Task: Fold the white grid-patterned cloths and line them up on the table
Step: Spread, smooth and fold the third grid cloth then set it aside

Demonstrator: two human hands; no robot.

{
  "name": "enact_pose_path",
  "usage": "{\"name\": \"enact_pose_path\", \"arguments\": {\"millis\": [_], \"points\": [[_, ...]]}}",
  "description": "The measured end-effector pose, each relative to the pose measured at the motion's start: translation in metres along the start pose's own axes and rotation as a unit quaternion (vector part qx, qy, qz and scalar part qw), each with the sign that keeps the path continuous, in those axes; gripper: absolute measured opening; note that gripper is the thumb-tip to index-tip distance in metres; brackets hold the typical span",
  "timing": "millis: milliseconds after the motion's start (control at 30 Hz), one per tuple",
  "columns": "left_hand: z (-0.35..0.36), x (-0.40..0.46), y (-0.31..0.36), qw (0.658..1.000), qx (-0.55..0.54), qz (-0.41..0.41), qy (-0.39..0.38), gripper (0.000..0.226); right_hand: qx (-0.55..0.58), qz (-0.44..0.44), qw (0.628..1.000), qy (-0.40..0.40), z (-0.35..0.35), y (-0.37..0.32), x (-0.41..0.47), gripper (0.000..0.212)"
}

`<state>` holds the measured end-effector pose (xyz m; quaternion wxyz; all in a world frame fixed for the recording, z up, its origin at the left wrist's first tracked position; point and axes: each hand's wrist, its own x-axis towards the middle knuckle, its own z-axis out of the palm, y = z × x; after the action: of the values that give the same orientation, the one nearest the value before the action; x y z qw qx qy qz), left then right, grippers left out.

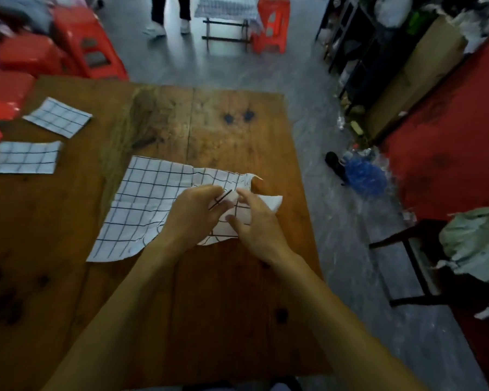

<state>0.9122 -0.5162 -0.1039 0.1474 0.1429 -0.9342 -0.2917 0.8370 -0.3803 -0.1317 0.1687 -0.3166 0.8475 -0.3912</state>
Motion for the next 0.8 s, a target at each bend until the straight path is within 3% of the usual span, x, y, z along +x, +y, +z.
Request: {"name": "enact_pose_path", "arguments": {"millis": [100, 233, 333, 467, 633, 800], "points": [[-0.008, 0.006, 0.013, 0.998, 0.014, -0.020, 0.062, 0.025, 0.020, -0.031, 0.999, 0.023, -0.021, 0.001, 0.020, 0.051], [-0.019, 0.010, 0.036, 0.985, 0.051, -0.065, 0.150, 0.031, 0.003, -0.139, 0.990, 0.036, -0.047, 0.002, 0.043, 0.039], [-0.026, 0.004, 0.067, 0.971, 0.085, -0.109, 0.196, 0.030, -0.005, -0.200, 0.979, 0.022, -0.066, -0.006, 0.053, 0.024], [-0.043, -0.010, 0.105, 0.948, 0.133, -0.159, 0.241, 0.023, -0.023, -0.306, 0.949, 0.072, -0.091, -0.030, 0.063, 0.015], [-0.065, -0.024, 0.129, 0.954, 0.162, -0.149, 0.202, 0.057, -0.066, -0.439, 0.893, 0.079, -0.103, -0.078, 0.067, 0.013], [-0.076, -0.032, 0.124, 0.953, 0.150, -0.145, 0.221, 0.045, -0.082, -0.526, 0.845, 0.057, -0.094, -0.104, 0.060, 0.008]]}}
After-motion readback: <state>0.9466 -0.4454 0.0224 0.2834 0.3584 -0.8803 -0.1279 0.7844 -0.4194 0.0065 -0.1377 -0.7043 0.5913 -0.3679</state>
